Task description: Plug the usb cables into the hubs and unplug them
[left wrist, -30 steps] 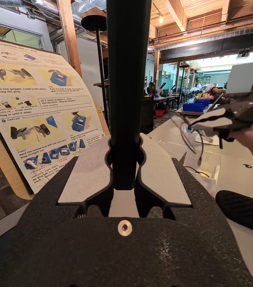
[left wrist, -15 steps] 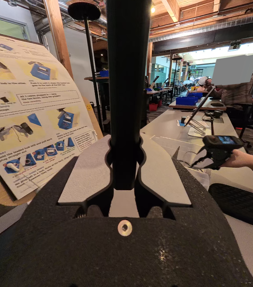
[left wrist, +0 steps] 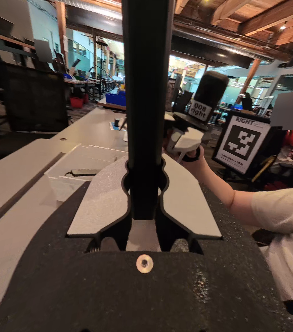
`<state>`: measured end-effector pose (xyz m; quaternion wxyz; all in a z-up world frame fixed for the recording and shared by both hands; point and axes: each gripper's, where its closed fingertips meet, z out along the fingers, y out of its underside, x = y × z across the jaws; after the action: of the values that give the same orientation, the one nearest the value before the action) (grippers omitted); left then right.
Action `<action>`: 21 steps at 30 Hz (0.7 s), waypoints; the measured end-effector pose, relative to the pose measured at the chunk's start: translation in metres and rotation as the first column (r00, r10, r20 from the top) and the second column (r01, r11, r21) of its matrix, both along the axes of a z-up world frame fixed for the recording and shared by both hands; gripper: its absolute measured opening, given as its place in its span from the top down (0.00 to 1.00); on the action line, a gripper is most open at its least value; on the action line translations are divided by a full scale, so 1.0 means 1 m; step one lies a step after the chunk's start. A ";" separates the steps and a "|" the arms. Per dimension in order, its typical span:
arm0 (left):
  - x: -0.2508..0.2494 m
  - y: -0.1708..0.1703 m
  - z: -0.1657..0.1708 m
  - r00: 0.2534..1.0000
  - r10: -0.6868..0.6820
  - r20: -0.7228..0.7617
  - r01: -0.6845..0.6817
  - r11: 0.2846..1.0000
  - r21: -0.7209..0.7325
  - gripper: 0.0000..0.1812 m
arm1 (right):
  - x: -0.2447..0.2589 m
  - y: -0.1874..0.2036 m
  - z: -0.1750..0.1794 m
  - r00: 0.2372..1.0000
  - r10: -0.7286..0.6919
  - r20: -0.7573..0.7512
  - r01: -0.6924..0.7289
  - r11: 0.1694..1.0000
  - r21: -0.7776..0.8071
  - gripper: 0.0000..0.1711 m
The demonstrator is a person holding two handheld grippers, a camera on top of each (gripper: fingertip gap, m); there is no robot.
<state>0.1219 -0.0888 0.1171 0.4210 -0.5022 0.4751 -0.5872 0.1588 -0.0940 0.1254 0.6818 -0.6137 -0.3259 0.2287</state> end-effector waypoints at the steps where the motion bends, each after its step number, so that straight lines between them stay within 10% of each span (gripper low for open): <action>1: 0.004 -0.005 -0.003 0.999 -0.034 -0.002 0.034 0.999 -0.012 0.85 | -0.011 0.003 0.013 0.996 0.032 -0.077 -0.032 0.999 0.014 0.66; 5: 0.014 -0.021 -0.012 0.988 -0.148 -0.031 0.147 0.988 -0.043 0.85 | -0.041 0.018 0.024 0.961 0.184 -0.205 -0.204 0.976 -0.081 0.61; 7: 0.015 -0.027 -0.019 0.975 -0.212 -0.068 0.207 0.976 -0.070 0.84 | -0.049 0.014 0.020 0.928 0.295 -0.228 -0.333 0.930 -0.154 0.82; 10: 0.009 -0.018 -0.019 0.974 -0.210 -0.088 0.198 0.972 -0.129 0.61 | -0.032 0.029 0.019 0.939 0.206 -0.276 -0.264 0.944 -0.195 0.83; 16: -0.030 0.030 -0.025 0.982 0.034 -0.188 -0.037 0.999 -0.014 0.63 | 0.114 0.104 -0.018 0.915 -0.280 0.289 0.313 0.947 -0.075 0.83; 21: -0.040 0.035 -0.026 0.975 0.046 -0.215 -0.049 0.999 -0.006 0.66 | 0.194 0.124 -0.116 0.670 -0.129 0.731 0.408 0.886 -0.218 0.83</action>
<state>0.0819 -0.0535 0.0911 0.3781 -0.5765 0.5024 -0.5219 0.3526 0.0295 0.0097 0.4082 -0.8105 -0.4144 -0.0689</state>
